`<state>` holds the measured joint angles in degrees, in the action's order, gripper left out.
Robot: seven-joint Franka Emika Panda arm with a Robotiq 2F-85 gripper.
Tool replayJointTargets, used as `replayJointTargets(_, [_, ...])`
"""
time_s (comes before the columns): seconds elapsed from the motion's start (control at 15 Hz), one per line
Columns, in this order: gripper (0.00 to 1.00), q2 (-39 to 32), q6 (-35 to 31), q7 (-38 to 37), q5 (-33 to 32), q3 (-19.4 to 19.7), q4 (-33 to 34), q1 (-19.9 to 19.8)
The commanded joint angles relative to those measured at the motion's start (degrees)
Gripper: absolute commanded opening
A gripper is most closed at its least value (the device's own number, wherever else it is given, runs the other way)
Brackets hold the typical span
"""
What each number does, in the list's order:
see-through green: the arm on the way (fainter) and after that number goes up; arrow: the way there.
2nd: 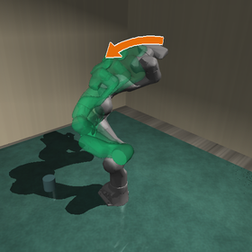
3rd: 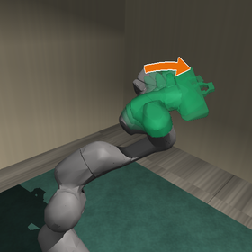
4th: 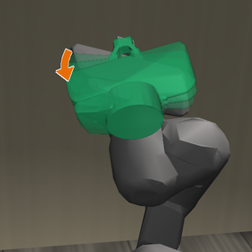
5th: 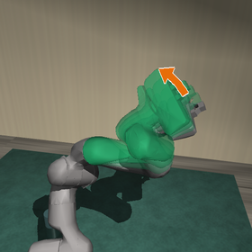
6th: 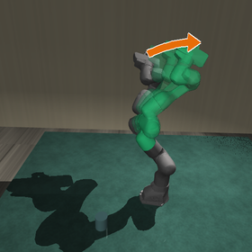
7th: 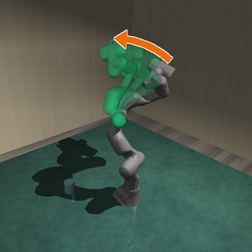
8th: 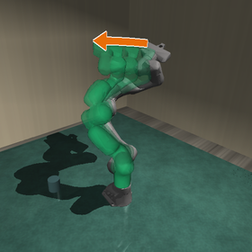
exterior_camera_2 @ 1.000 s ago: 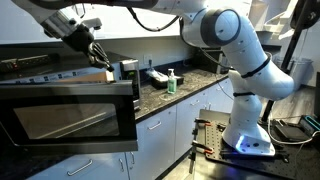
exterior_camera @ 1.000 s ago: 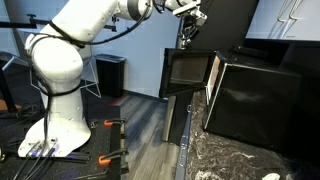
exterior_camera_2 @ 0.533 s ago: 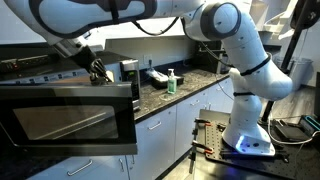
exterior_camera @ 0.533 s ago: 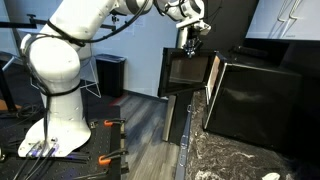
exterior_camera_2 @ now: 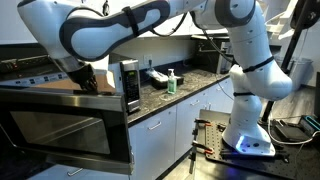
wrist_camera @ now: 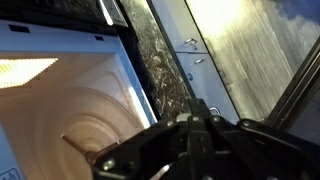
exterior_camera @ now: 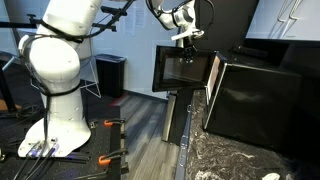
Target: Open the door of the microwave
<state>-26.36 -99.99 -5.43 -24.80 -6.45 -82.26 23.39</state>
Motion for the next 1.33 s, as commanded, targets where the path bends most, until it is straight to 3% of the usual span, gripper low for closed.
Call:
replayJointTargets(0.0, [0.00, 7.24, -10.22, -5.36, -2.37, -1.26, -12.47, 0.09])
replayJointTargets(0.27, [0.00, 11.14, -16.30, -9.21, -3.61, -2.76, -19.60, 0.09])
replayJointTargets(0.6, [0.00, 10.80, -21.07, -4.09, -2.12, -4.63, -20.37, -1.18])
replayJointTargets(1.27, [0.00, 7.45, -21.33, 17.29, 3.39, -5.67, -14.50, -5.18])
